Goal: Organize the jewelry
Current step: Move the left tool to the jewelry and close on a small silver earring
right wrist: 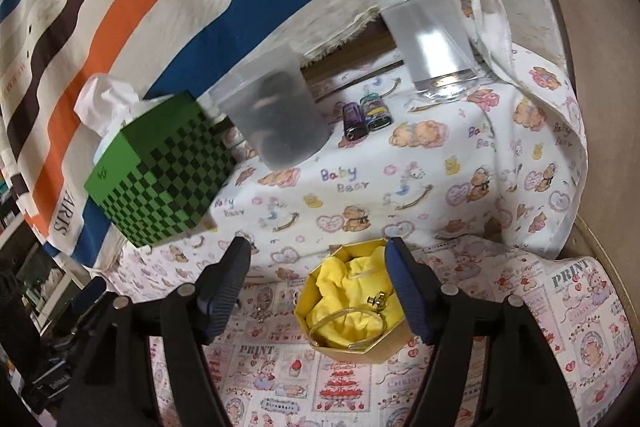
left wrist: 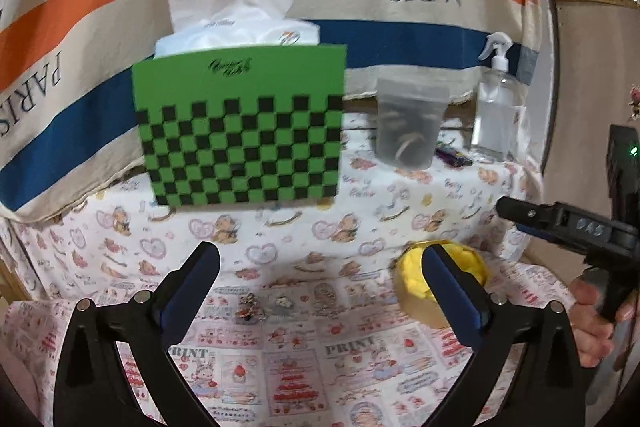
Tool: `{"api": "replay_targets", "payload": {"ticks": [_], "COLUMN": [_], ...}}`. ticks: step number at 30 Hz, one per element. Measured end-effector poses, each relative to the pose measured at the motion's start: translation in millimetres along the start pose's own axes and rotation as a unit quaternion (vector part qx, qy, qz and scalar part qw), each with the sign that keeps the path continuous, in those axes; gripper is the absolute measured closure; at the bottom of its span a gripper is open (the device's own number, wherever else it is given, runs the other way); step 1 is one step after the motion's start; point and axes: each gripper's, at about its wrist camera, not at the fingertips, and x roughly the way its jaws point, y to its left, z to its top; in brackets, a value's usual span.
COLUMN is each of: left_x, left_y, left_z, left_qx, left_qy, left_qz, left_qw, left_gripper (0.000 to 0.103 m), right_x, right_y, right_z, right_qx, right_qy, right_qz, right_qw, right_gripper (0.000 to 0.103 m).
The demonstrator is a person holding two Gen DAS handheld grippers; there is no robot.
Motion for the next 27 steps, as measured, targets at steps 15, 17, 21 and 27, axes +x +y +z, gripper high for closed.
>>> {"api": "replay_targets", "payload": {"ticks": [15,17,21,27], "left_x": [54.6,60.0,68.1,83.3], "left_y": [63.7,69.7,80.7,87.3], "left_z": [-32.9,-34.9,-39.3,-46.5], "left_qx": [-0.078,-0.089,-0.114,-0.125], "left_qy": [0.083,0.093,0.109,0.147], "left_qz": [0.033,0.030,0.028,0.026], "left_qw": [0.9929,0.9912,0.9870,0.9809], "left_gripper": [0.002,0.002,0.007,0.036], "right_x": [23.9,24.2,26.1,30.7], "right_y": [-2.9,-3.4,-3.3,-3.3], "right_z": [-13.3,-13.0,-13.4,-14.9], "right_qx": [0.001,0.002,0.000,-0.001], "right_qy": [0.034,0.035,0.038,0.046], "right_qz": [-0.019,-0.020,-0.024,-0.030], "right_qw": [0.999,0.999,0.999,0.999], "right_gripper": [0.033,0.033,0.033,0.032]}}
